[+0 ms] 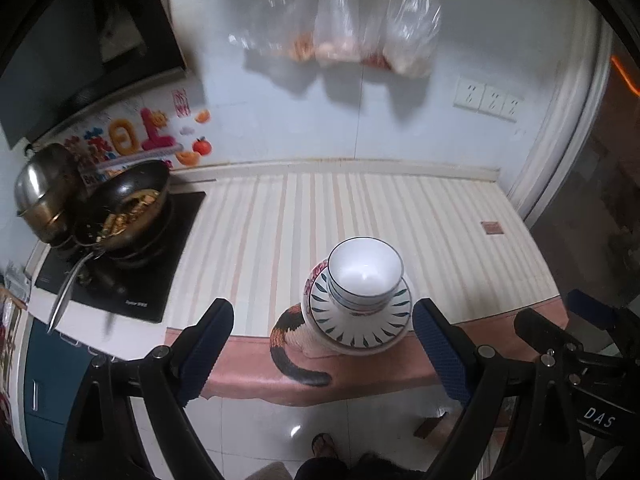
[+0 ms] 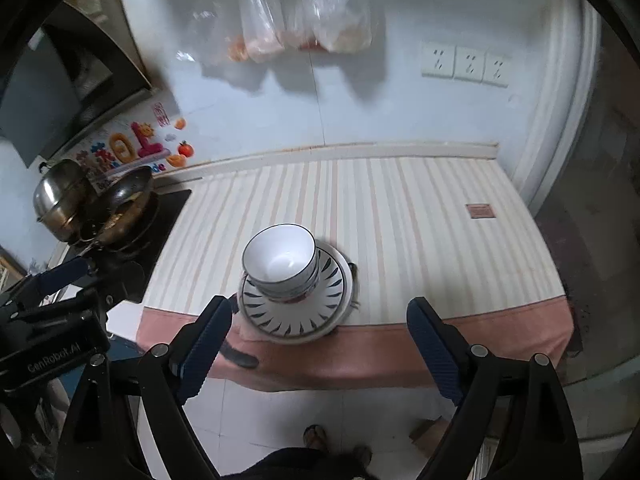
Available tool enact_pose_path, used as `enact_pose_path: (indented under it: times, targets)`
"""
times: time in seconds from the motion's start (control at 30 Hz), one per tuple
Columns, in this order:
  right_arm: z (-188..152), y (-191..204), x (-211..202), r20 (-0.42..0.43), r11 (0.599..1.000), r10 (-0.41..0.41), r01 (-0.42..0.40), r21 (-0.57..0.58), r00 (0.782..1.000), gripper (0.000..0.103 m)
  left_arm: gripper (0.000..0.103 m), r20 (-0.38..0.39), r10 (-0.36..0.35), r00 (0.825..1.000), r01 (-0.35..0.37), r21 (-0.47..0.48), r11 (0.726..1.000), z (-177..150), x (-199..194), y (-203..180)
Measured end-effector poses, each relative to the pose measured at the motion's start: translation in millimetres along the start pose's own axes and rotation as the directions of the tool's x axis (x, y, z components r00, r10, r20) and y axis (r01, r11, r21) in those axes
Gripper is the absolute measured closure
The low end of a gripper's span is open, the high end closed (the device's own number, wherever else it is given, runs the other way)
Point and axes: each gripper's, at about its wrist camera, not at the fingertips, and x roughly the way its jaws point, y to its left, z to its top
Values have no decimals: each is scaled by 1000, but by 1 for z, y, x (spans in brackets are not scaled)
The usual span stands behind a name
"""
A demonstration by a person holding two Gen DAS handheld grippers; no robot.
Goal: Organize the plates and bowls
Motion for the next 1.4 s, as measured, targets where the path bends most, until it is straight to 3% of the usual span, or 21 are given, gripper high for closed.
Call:
enact_pose_path:
  times: [0.33,0.63,1.4]
  targets:
    - [-49,-9,-102,108,1000,11,-9,-19,994,11,11,70,55,996,-54,-19,998,-41,-75,-15]
    - [-68,-19,-153,174,999,16,-8,-44,985,11,11,109,70,992,-65,-50,997,-66,-107,-23]
    - [-76,-32,-162,170,999,19,-10,-53,985,10,11,115,90,989,-86,-40,995,-85,-120,-33]
